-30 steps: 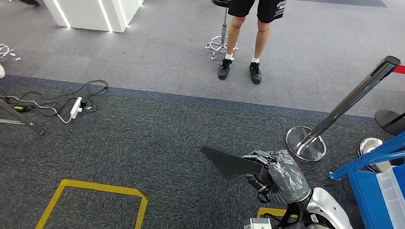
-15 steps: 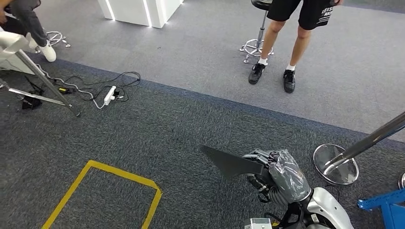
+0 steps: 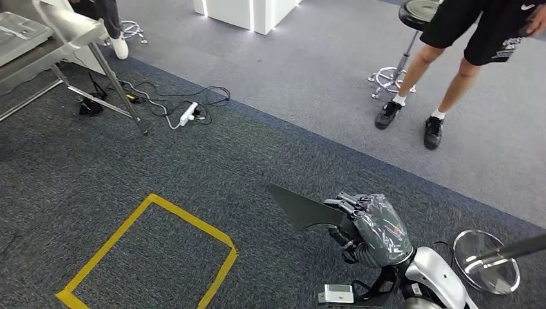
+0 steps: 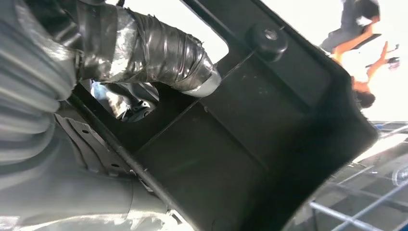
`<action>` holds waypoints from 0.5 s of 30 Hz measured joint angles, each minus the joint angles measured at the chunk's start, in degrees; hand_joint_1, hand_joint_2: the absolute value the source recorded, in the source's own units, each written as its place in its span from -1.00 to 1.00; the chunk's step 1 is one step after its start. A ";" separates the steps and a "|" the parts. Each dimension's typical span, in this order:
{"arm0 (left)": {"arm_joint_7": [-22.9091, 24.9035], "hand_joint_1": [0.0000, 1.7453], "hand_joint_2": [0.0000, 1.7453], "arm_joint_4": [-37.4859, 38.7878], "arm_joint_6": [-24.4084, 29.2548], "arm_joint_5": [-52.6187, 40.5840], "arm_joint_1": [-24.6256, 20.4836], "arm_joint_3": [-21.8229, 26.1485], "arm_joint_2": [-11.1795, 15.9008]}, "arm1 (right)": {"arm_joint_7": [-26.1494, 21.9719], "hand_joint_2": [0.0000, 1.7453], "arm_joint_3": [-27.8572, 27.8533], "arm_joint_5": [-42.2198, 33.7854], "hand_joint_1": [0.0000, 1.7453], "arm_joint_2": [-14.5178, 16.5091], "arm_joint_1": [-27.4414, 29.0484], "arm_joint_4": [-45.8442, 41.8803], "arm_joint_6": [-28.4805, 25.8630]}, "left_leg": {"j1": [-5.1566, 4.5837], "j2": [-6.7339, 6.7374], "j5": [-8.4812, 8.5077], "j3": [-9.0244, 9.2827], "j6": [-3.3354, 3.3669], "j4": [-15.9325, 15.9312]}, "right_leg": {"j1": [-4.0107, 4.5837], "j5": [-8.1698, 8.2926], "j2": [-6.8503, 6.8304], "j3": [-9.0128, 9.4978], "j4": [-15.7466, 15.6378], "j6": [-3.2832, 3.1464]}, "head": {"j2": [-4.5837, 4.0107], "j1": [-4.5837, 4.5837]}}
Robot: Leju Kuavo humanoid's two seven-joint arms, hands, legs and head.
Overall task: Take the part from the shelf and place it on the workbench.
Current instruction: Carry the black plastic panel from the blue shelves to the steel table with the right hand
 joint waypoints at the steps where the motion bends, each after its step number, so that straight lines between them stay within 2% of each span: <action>1: -0.29 -1.00 1.00 -0.04 0.05 0.25 -0.23 -0.02 0.02 | 1.50 1.00 1.01 0.89 1.00 0.56 -1.07 0.02 0.00 | -0.07 -0.73 0.05 -0.11 0.12 0.07 | 0.01 -1.49 0.56 -2.04 3.90 -0.01 | 0.00 0.02; 2: -0.27 -1.00 1.00 -0.10 0.11 0.47 -0.44 -0.05 0.07 | 2.62 1.00 1.97 1.37 1.00 1.08 -2.02 0.10 0.02 | -0.13 -1.62 0.06 -0.16 0.16 0.17 | 0.01 -1.92 0.74 -3.46 6.44 -0.02 | 0.00 0.00; 3: -0.16 -1.00 1.00 -0.17 0.15 0.68 -0.59 -0.07 0.11 | 3.30 1.00 2.83 1.62 1.00 1.55 -2.96 0.26 0.00 | -0.17 -2.54 0.03 -0.17 0.15 0.32 | 0.00 -1.18 0.85 -3.93 6.95 -0.07 | 0.00 0.01; 4: -0.01 -1.00 1.00 -0.25 0.17 0.97 -0.69 -0.09 0.18 | 3.79 1.00 3.69 1.88 1.00 2.06 -3.97 0.53 -0.03 | -0.17 -3.47 -0.04 -0.13 0.07 0.53 | -0.02 0.59 1.05 -3.39 5.27 -0.18 | 0.00 0.00; 5: 0.20 -1.00 1.00 -0.31 0.16 1.26 -0.77 -0.09 0.23 | 4.15 1.00 4.58 2.09 1.00 2.58 -5.02 0.88 -0.11 | -0.15 -4.37 -0.17 -0.08 -0.07 0.79 | -0.07 3.03 1.67 -1.94 1.70 -0.33 | 0.00 0.01; 7: 0.51 -1.00 1.00 -0.42 0.13 1.73 -0.84 -0.09 0.26 | 4.51 1.00 6.25 2.46 1.00 3.41 -6.63 1.61 -0.43 | -0.14 -5.93 -0.41 -0.41 -0.49 1.39 | -0.29 5.93 4.46 0.77 -5.09 -0.68 | 0.00 -0.02; 8: 0.60 -1.00 1.00 -0.46 0.12 1.84 -0.89 -0.10 0.28 | 4.59 1.00 6.91 2.60 1.00 3.68 -7.05 1.90 -0.62 | -0.07 -6.71 -0.39 -0.76 -0.81 1.61 | -0.32 6.38 5.53 1.44 -7.02 -0.79 | 0.00 -0.04; 9: 0.63 -1.00 1.00 -0.49 0.13 1.92 -0.83 -0.11 0.30 | 4.64 1.00 7.44 2.69 1.00 3.92 -7.31 2.19 -0.79 | 0.02 -7.48 -0.29 -1.15 -1.19 1.67 | -0.26 6.13 6.00 1.55 -7.59 -0.91 | 0.00 -0.05; 10: 0.65 -1.00 1.00 -0.51 0.18 1.94 -0.69 -0.13 0.32 | 4.69 1.00 7.88 2.74 1.00 4.17 -7.56 2.44 -0.95 | 0.10 -8.31 -0.14 -1.46 -1.62 1.65 | -0.16 6.21 5.49 1.55 -7.95 -1.04 | 0.00 -0.06; 11: 0.65 -1.00 1.00 -0.52 0.26 1.95 -0.47 -0.16 0.36 | 4.75 1.00 8.26 2.77 1.00 4.43 -7.85 2.66 -1.08 | 0.27 -8.57 -0.09 -1.69 -2.00 1.64 | -0.18 6.31 4.64 1.67 -8.09 -1.33 | 0.00 -0.06; 12: 0.65 -1.00 1.00 -0.55 0.33 1.91 -0.26 -0.21 0.34 | 4.83 1.00 8.56 2.80 1.00 4.66 -8.12 2.85 -1.26 | 0.24 -7.80 -0.40 -1.98 -2.33 2.10 | -0.24 6.39 3.87 1.91 -8.40 -1.73 | 0.00 -0.12; 13: 0.63 -1.00 1.00 -0.58 0.45 1.83 -0.18 -0.27 0.32 | 4.97 1.00 8.76 2.82 1.00 4.82 -8.28 2.97 -1.52 | 0.20 -6.30 -1.23 -2.66 -2.60 3.46 | -0.33 6.50 3.05 2.17 -8.74 -2.12 | 0.00 -0.24; 15: 0.55 -1.00 1.00 -0.63 0.73 1.57 -0.32 -0.45 0.26 | 5.31 1.00 8.90 2.85 1.00 4.87 -8.15 3.04 -2.24 | 0.20 -2.56 -4.30 -5.57 -3.07 9.31 | -0.19 6.48 1.39 2.53 -9.08 -2.70 | 0.00 -0.47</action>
